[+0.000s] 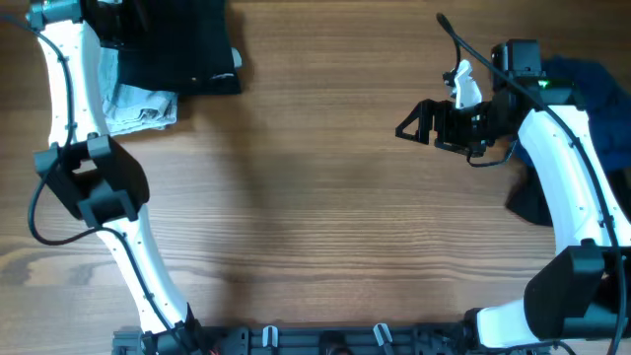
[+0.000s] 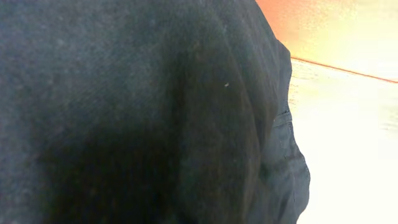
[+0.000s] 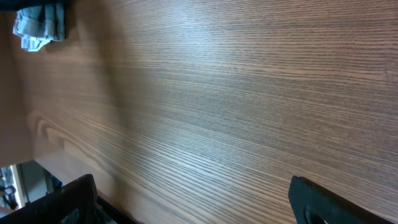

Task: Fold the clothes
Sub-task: 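Place the folded trousers on top of the denim garment with the left gripper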

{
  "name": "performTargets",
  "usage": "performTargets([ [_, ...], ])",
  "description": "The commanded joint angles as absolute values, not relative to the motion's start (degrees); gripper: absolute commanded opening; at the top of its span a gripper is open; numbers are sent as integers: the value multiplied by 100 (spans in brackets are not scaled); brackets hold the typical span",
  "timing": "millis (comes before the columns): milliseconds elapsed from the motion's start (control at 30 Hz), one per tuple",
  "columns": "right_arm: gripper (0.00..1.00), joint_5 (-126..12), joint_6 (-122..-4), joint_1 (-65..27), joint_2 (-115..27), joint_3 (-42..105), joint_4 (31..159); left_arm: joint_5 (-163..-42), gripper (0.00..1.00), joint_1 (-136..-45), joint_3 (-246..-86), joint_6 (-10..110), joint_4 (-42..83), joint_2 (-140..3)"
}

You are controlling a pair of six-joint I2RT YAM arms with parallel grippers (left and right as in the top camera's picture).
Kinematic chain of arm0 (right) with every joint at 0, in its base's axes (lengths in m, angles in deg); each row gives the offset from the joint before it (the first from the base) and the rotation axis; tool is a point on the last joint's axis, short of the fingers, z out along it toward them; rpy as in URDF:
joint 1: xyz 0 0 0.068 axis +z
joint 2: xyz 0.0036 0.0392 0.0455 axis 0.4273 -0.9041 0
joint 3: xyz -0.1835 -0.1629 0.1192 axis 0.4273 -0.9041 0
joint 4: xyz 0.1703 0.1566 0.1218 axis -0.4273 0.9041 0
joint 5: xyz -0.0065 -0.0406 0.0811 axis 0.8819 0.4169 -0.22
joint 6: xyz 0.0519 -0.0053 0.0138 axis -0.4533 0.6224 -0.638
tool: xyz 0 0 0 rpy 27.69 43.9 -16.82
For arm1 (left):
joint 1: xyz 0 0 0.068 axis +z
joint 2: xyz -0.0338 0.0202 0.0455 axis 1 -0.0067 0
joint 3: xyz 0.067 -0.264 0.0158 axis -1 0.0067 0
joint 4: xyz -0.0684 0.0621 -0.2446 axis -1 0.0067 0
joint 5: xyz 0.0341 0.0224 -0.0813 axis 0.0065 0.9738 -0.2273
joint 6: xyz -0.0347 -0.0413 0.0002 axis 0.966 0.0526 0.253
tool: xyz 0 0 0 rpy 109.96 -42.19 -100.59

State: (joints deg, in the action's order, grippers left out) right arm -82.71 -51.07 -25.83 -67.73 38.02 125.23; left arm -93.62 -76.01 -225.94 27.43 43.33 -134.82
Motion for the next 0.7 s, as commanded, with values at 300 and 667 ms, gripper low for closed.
performTargets([
  [300,100,-8057,-5101,-2577,-6712,3855,12588,-9307,4,-7627,-22808,2673,4381,-12672],
  [667,100,-8057,-5061,-2575,-6712,3855,12595,-8960,4,-7546,-22808,2603,4477,-12665],
])
